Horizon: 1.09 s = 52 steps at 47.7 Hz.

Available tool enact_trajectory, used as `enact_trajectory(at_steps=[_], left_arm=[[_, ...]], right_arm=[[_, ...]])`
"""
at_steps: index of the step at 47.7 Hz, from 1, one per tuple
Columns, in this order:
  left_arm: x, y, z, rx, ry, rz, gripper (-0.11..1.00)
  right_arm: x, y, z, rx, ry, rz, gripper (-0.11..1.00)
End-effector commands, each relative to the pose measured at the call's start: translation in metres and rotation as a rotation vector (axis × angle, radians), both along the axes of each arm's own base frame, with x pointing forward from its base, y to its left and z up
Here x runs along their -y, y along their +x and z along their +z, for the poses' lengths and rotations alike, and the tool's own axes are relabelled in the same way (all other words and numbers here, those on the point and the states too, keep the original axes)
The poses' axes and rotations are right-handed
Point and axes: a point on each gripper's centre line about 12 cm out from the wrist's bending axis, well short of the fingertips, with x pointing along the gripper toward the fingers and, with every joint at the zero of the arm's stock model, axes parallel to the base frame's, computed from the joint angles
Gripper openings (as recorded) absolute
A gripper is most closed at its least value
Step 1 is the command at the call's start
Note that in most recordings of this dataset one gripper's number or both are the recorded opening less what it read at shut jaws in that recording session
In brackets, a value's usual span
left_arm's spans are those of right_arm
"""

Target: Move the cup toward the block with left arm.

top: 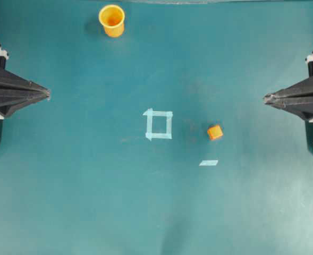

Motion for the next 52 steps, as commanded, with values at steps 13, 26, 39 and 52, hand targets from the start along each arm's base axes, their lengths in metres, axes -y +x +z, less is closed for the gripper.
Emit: enact_trajectory(at_steps=[13, 26, 39, 52], left_arm=[[-0.019, 0.003, -0.011, -0.176, -0.004, 0.091, 0.00], [-0.052, -0.004, -0.017, -0.225, -0.032, 0.258, 0.01], [-0.067, -0.008, -0.017, -0.219, -0.088, 0.336, 0.02], [-0.075, -0.011, -0.021, -0.215, -0.234, 0.385, 0.37]], right_arm=[[0.000, 0.011, 0.008, -0.138, 0.003, -0.001, 0.00], [0.000, 0.011, 0.008, -0.160, 0.001, -0.001, 0.00], [0.000, 0.012, 0.009, -0.158, 0.001, 0.001, 0.00], [0.000, 0.011, 0.009, -0.155, 0.001, 0.001, 0.00]])
